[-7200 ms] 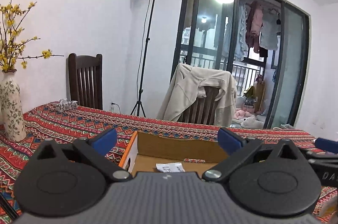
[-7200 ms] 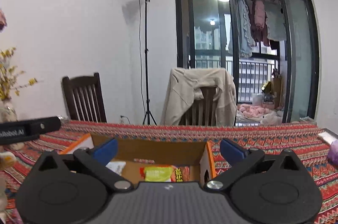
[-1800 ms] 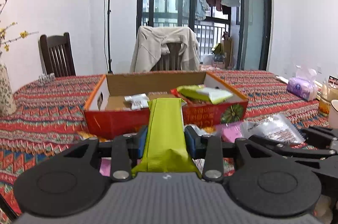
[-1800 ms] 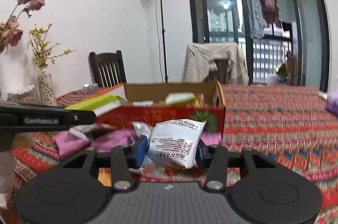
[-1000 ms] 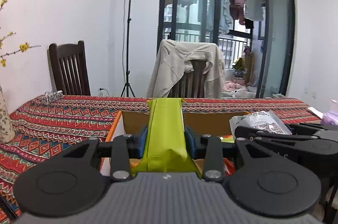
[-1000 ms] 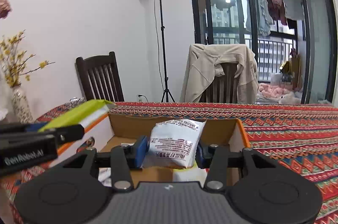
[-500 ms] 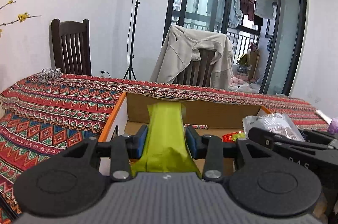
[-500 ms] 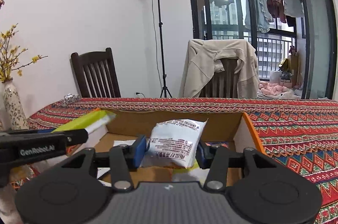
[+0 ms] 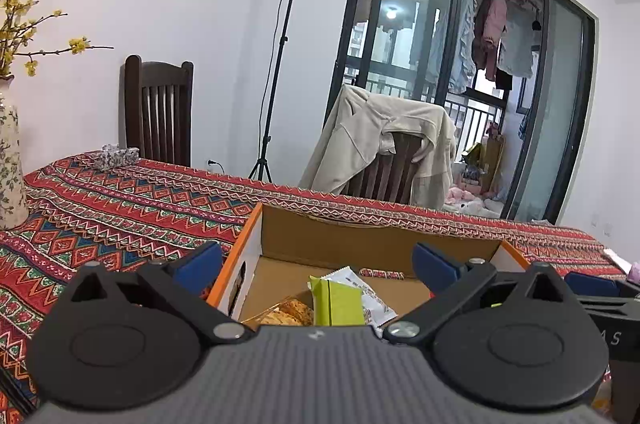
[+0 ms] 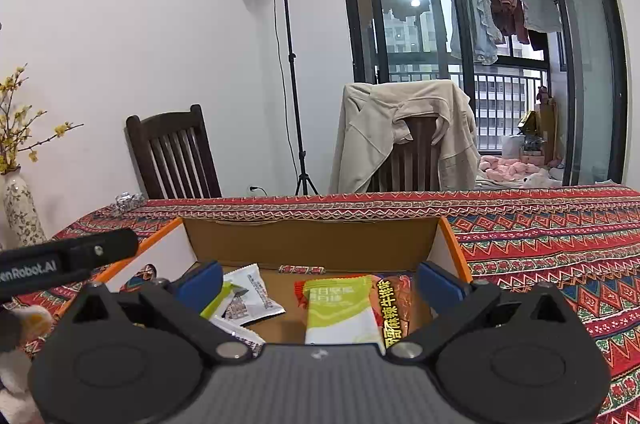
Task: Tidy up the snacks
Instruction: 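Carry both packets over the box and open both tools to drop them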
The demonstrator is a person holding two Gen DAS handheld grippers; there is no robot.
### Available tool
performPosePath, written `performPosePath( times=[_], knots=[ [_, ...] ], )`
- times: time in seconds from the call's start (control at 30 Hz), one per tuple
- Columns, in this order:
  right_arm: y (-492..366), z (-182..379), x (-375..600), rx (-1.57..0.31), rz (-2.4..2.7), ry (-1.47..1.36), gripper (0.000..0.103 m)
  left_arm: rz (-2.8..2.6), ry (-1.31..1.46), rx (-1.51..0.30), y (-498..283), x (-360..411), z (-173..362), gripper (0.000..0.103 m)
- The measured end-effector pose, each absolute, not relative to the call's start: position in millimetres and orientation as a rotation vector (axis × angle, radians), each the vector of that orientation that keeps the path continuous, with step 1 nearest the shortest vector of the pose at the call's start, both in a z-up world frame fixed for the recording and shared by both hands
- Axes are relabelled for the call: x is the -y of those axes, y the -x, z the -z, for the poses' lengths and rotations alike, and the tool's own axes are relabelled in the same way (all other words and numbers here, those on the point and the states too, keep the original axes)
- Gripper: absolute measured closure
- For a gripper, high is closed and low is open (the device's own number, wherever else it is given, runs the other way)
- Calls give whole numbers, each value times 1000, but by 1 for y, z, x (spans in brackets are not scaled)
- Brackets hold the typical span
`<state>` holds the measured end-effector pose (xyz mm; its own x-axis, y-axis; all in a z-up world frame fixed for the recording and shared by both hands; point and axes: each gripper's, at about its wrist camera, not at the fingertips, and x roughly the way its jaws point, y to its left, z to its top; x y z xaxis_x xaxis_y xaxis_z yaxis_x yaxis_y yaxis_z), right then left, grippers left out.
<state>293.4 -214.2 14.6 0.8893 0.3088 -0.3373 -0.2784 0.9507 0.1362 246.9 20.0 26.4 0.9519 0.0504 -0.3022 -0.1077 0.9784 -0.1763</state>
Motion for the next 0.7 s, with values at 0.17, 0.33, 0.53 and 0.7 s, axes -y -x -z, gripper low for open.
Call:
performPosePath(
  times=[0.17, 0.33, 0.53, 0.7],
  knots=[
    [-290, -22, 211, -355, -299, -61, 0, -79, 224, -292, -242, -21, -37, 0],
    [-277, -39, 211, -317, -295, -47, 0, -99, 248, -275, -235, -25, -49, 0],
    [-257, -53, 219, -298, -292, -44, 0, -99, 253, -256, -214, -32, -61, 0],
    [-236, -56, 227, -298, -282, -33, 0, -96, 239, -250, -193, -35, -65, 0]
  ],
)
